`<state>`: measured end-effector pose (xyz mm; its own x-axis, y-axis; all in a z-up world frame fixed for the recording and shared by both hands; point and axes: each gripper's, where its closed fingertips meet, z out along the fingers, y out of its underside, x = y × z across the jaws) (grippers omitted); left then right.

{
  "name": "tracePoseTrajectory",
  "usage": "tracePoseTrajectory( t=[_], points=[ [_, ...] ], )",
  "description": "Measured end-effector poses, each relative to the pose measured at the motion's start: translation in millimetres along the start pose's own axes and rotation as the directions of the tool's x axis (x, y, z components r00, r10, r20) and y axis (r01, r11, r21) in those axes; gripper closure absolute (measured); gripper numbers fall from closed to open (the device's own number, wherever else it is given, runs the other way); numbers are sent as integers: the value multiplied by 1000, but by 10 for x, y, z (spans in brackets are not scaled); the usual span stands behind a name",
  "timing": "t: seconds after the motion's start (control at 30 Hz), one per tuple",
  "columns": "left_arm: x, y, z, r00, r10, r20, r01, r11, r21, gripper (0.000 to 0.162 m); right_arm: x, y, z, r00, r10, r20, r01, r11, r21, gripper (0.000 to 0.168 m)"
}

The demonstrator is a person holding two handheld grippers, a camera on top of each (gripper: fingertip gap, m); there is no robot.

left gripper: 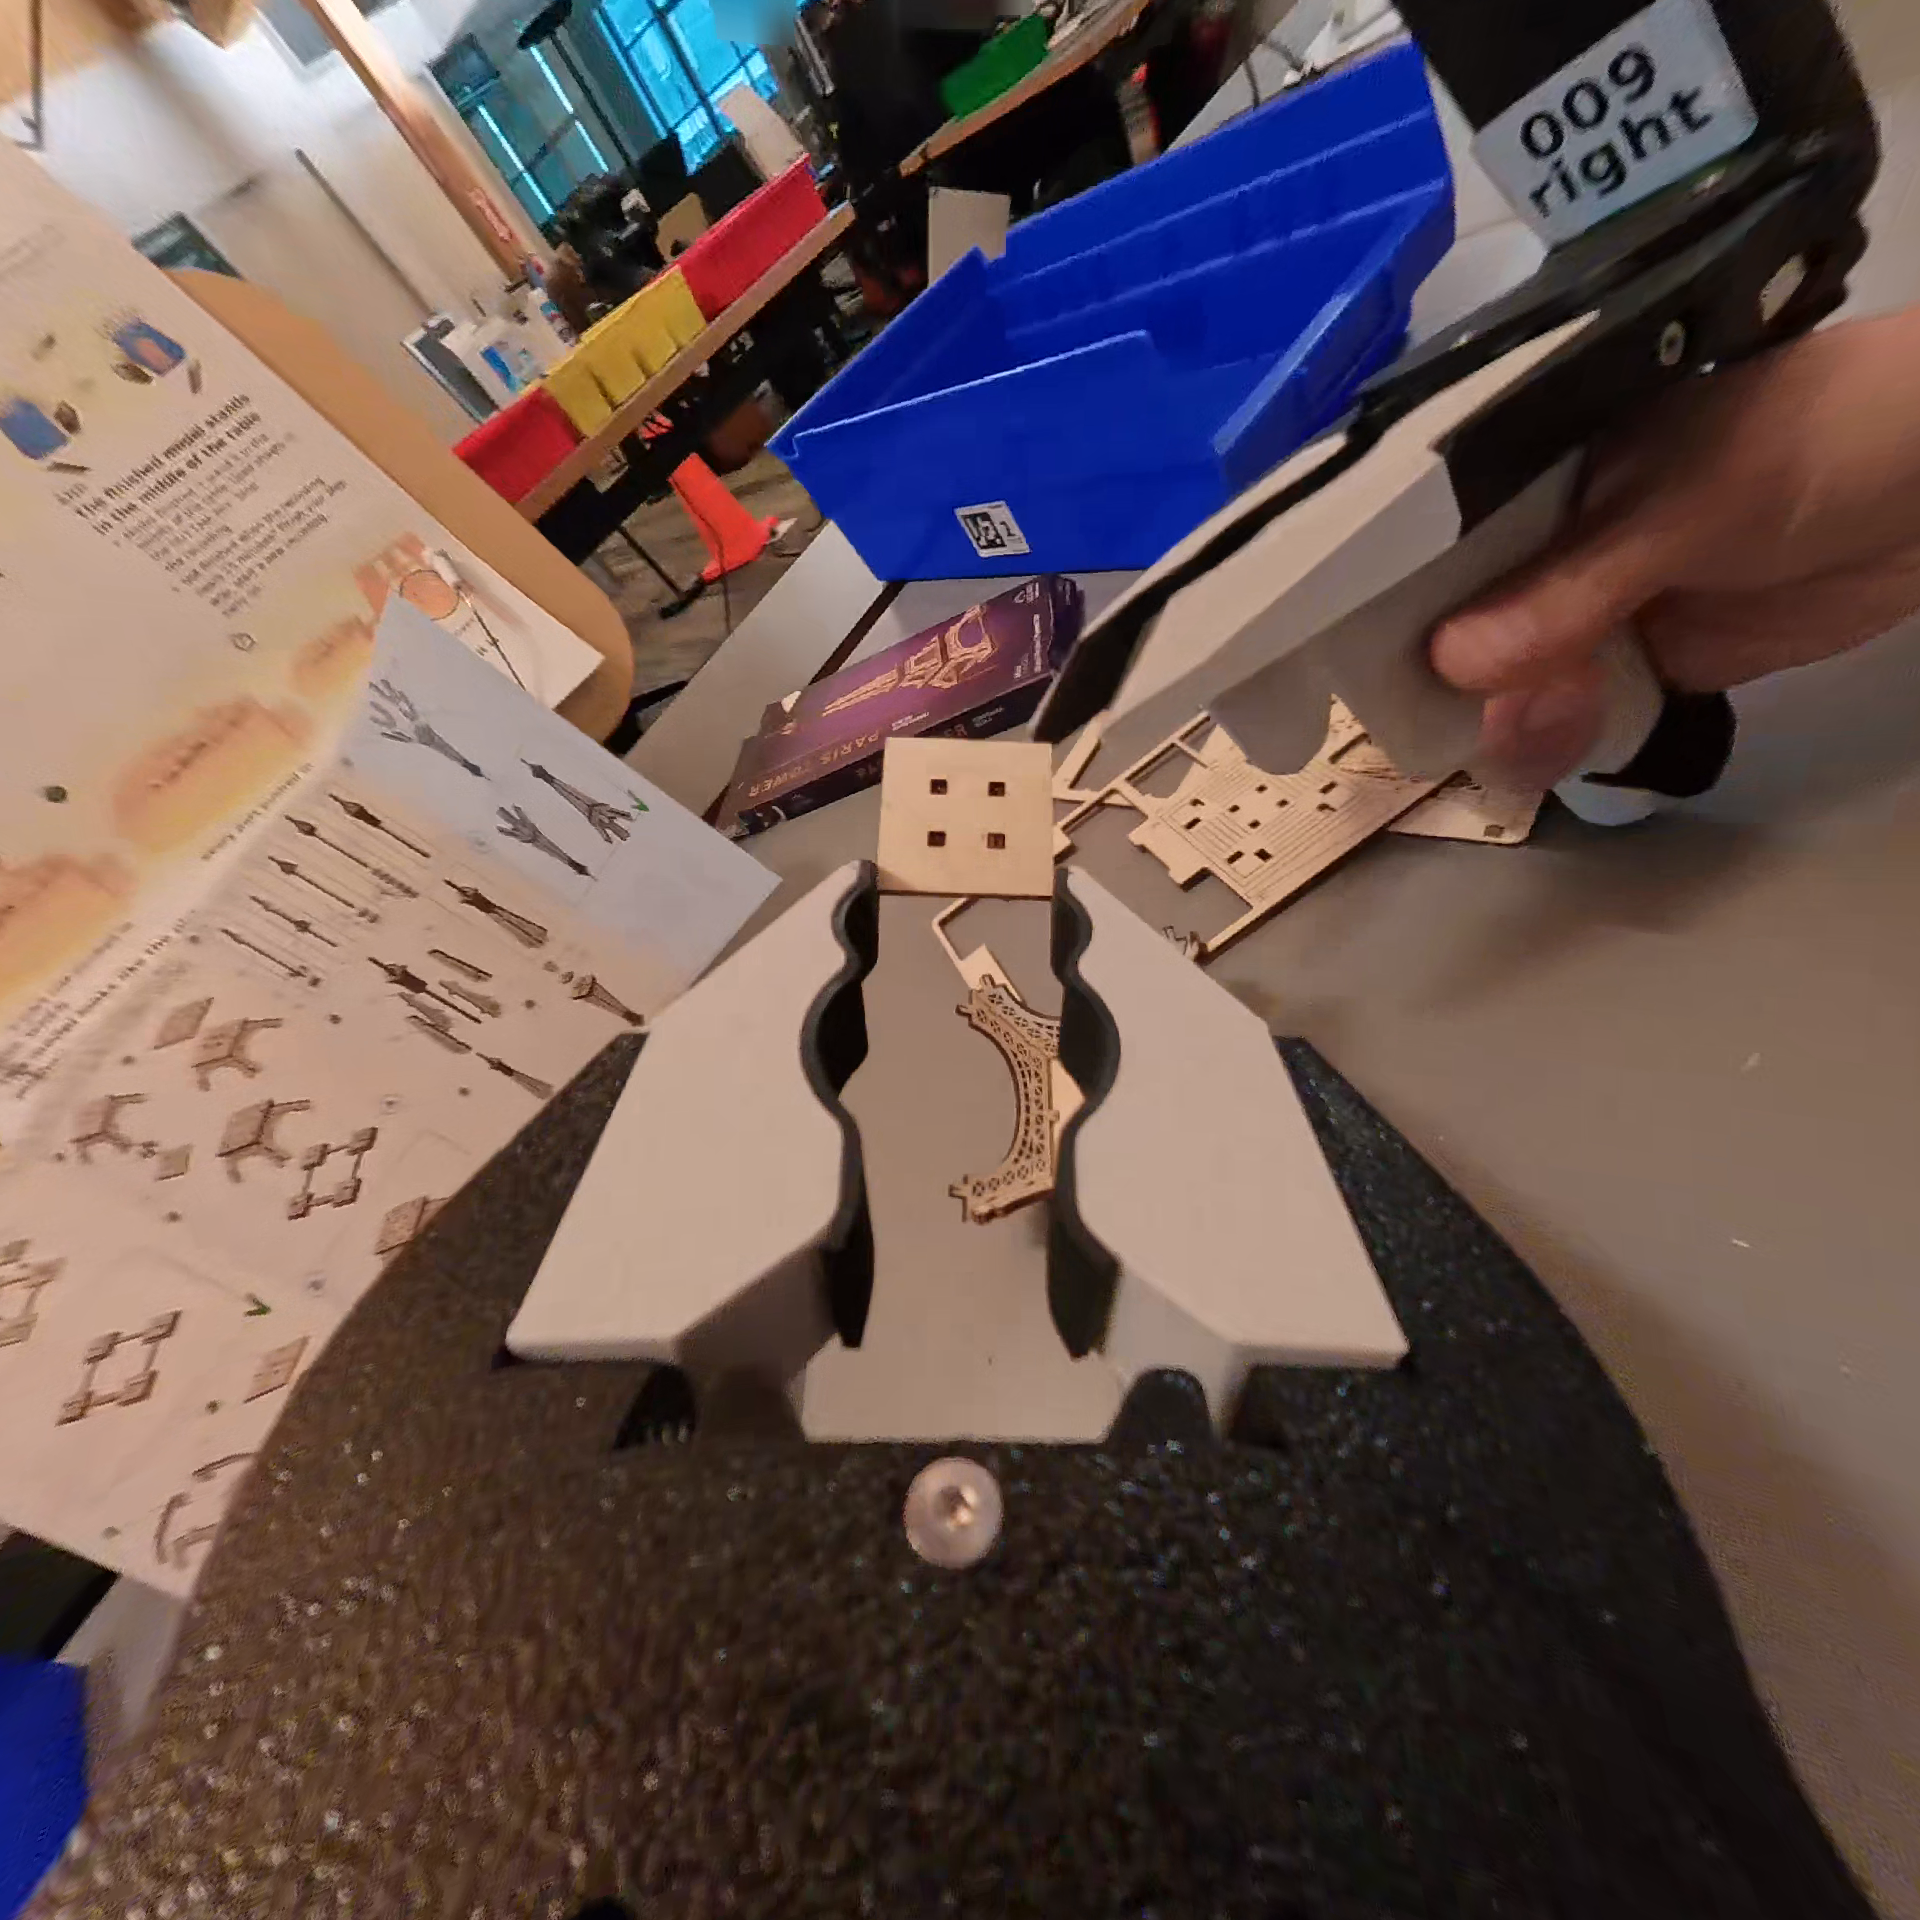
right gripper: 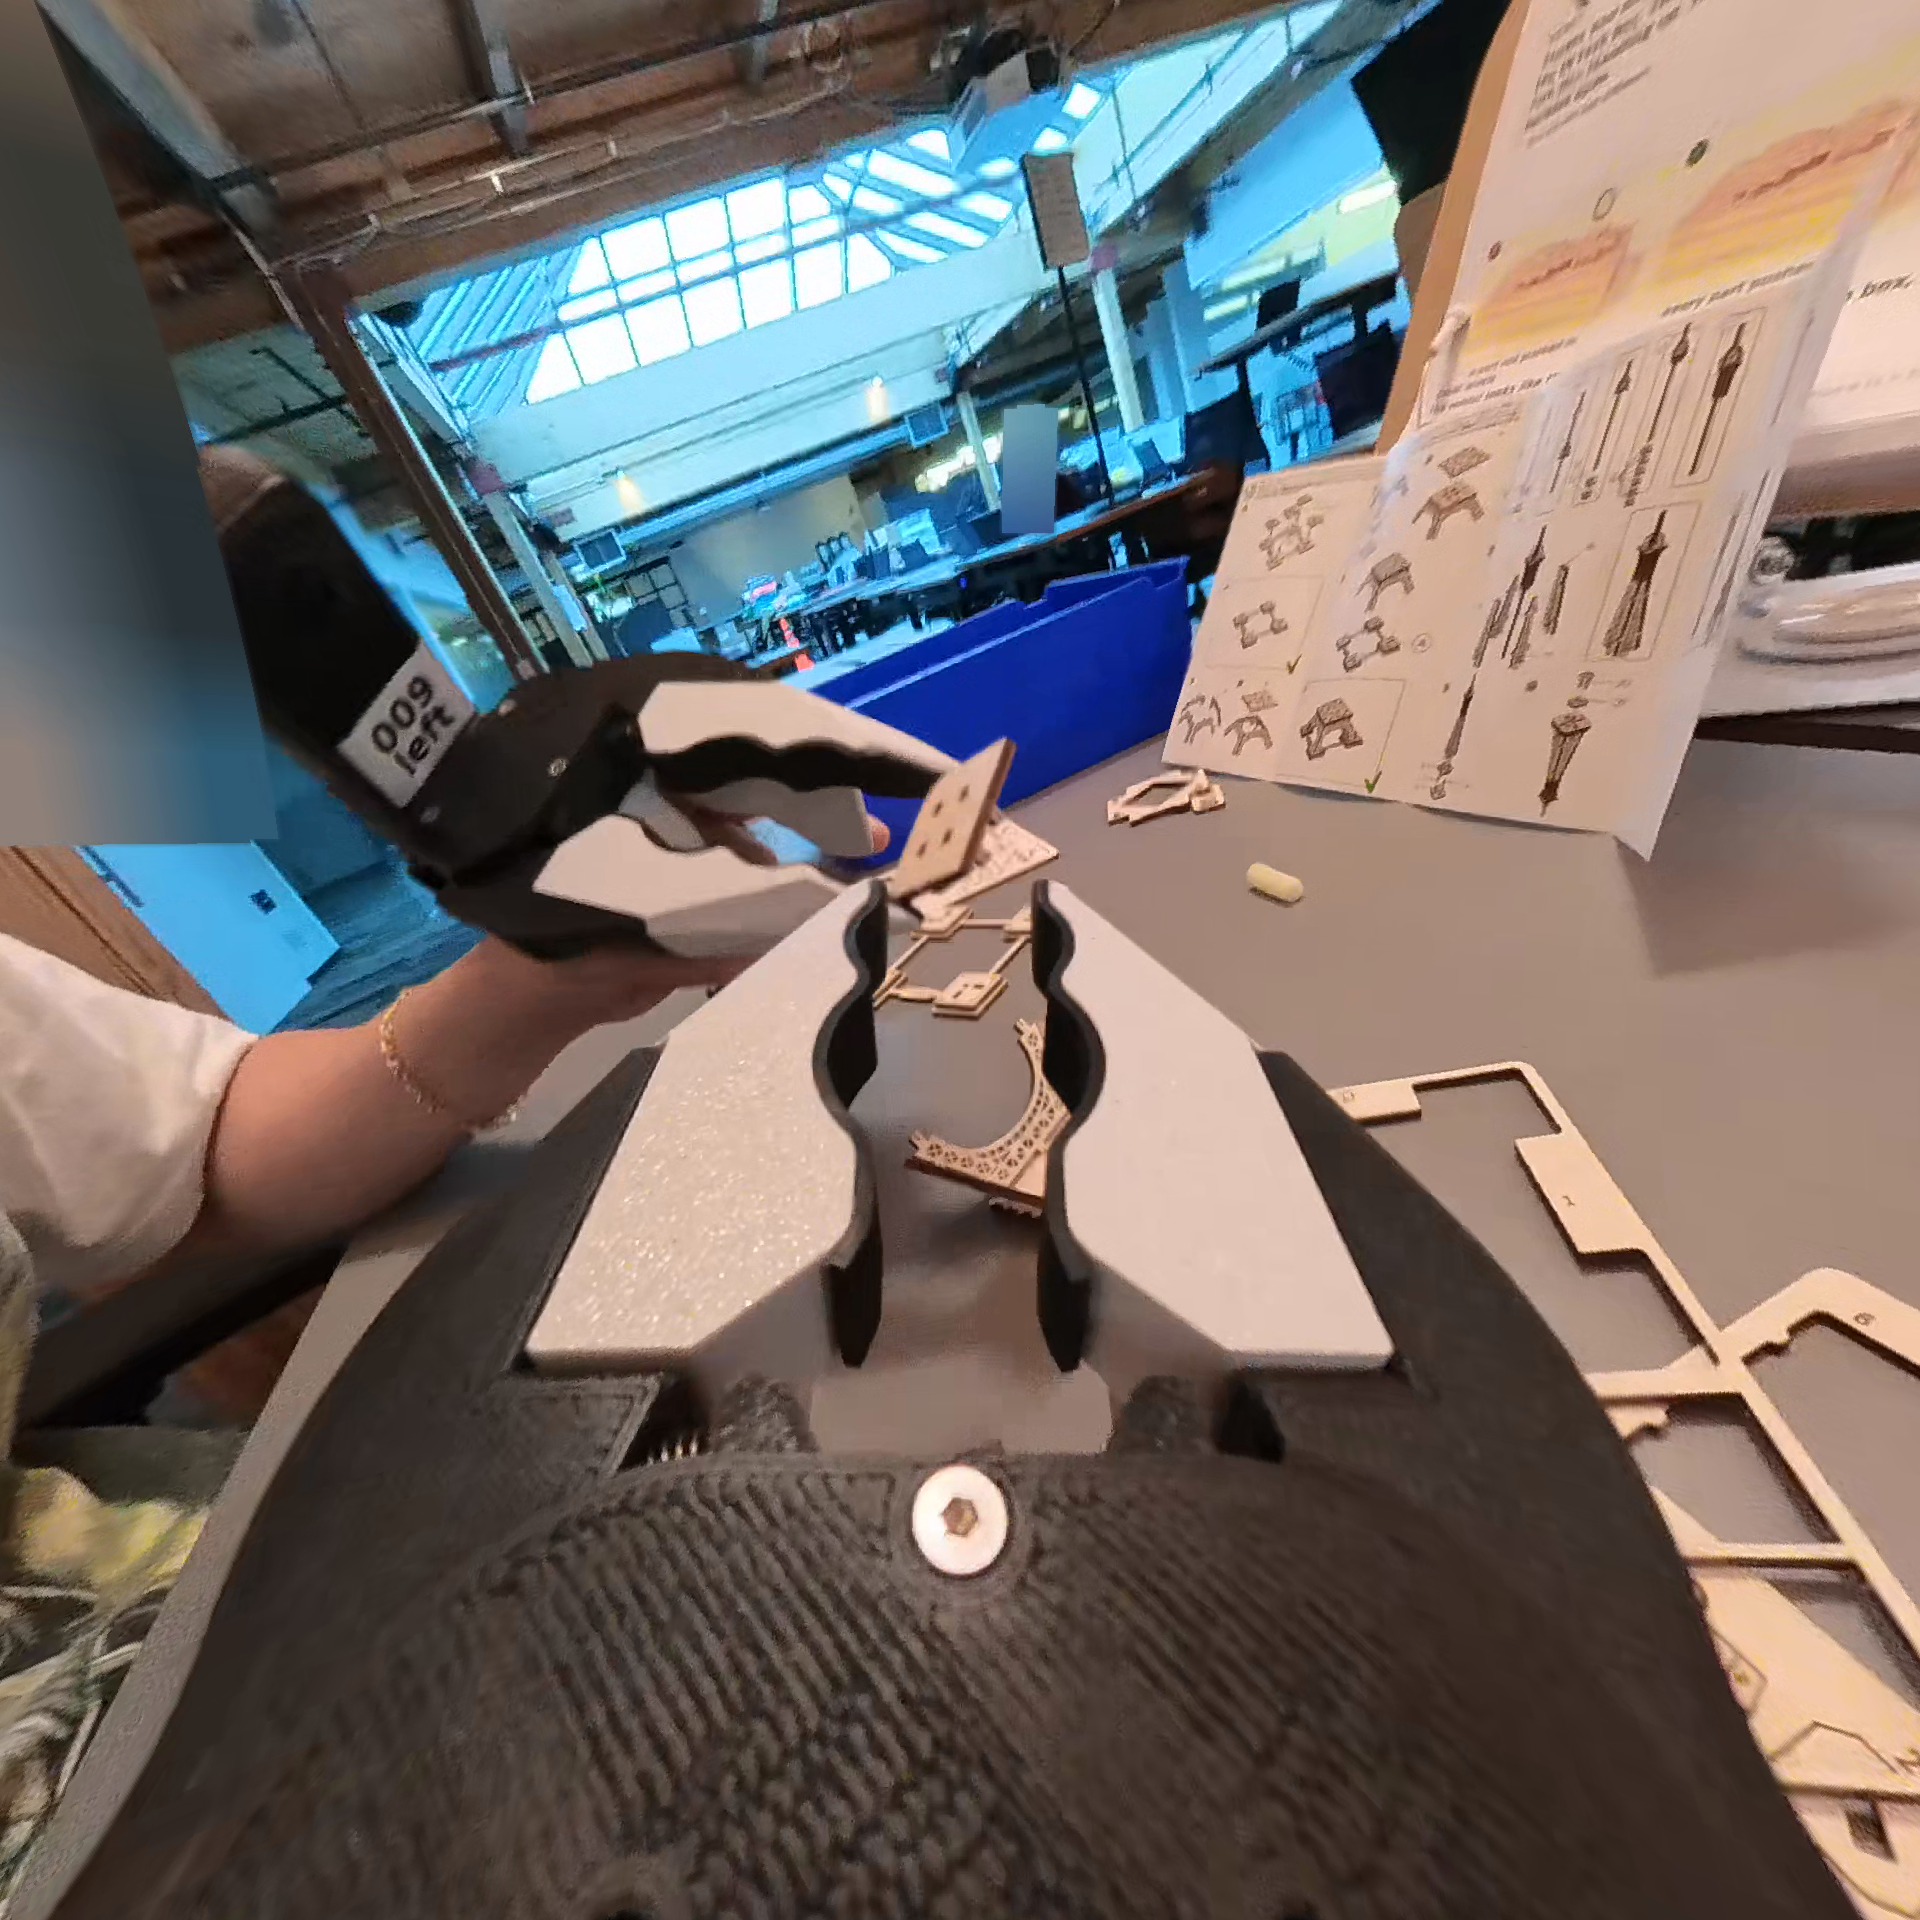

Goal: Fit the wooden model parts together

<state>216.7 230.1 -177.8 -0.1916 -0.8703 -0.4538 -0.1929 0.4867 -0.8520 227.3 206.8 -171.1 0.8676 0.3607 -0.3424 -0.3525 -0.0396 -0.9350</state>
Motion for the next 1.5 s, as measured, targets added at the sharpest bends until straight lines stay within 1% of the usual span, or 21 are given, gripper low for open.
tracePoseTrajectory(
  t=[0.07, 0.27, 0.43, 0.57, 0.67, 0.87, 1.0, 1.5],
  points=[
    [42, -3, 30, 999, 24, 22, -24, 1000, -17, 131, -2, -42, -16, 1000, -6, -5, 6, 999, 35, 149],
    [42, -75, 40, 997, -67, 25, 66, 998, 11, 131, 54, -53, -29, 999, 36, -10, -35, 998, 43, 152],
    [56, -106, 34, 999, -34, 37, 34, 999, 2, 131, 41, -45, -25, 999, 52, 4, -53, 998, 40, 156],
    [56, -98, 39, 999, -18, 44, 18, 1000, -9, 131, 13, -48, -20, 995, 88, 39, -89, 995, 48, 156],
    [66, -102, 45, 998, 11, 55, -11, 1000, -10, 131, -13, -34, -6, 989, 135, 65, -139, 989, 50, 150],
    [103, -113, 58, 996, 58, 65, -57, 998, -18, 131, 30, -35, -9, 973, 220, 73, -225, 972, 70, 155],
    [112, -116, 64, 995, 66, 69, -65, 998, -14, 132, 5, -33, -7, 975, 206, 79, -212, 975, 67, 160],
    [115, -107, 70, 997, 49, 54, -50, 999, 21, 131, -12, -24, -9, 981, 186, 62, -190, 979, 70, 161]
  ],
)
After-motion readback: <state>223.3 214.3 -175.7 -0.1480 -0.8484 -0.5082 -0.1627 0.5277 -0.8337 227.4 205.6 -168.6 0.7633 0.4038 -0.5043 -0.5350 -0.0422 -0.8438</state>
